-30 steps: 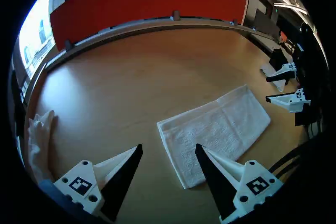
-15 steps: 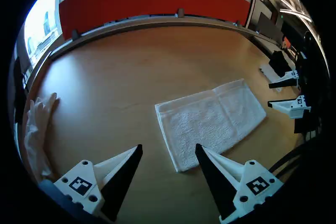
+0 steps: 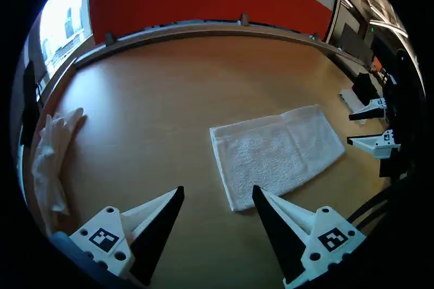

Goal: Fold towel

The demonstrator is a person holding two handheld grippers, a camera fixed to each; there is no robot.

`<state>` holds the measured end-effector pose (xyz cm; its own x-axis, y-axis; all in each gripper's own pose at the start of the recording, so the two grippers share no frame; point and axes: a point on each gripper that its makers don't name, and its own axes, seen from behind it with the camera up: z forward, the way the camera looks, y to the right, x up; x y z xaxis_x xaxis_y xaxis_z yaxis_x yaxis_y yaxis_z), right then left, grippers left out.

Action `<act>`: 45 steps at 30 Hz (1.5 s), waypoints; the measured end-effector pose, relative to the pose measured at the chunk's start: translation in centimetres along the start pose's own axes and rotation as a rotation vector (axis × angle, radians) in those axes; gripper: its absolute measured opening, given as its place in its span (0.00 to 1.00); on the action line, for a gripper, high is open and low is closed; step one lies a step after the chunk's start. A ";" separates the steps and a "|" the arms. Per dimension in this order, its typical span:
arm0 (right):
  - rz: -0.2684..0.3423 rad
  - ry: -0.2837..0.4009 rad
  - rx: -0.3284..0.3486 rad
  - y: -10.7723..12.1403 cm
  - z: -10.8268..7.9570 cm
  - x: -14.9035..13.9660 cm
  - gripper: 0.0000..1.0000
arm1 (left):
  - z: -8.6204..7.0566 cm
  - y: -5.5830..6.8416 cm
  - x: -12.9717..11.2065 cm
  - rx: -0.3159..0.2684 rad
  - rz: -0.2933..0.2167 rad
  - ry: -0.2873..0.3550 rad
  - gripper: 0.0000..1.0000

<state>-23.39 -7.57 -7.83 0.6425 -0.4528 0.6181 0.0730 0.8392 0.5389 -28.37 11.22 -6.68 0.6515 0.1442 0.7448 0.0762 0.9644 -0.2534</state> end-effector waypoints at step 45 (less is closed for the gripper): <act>-0.105 -0.129 0.117 -1.6 1.5 -3.8 0.76 | -6.3 -4.5 -4.4 0.123 -0.170 0.013 0.93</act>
<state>-27.15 -7.63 -10.20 0.5327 -0.5768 0.6193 0.0401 0.7481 0.6623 -26.83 4.84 -12.66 0.6471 -0.0249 0.7620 0.0933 0.9945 -0.0467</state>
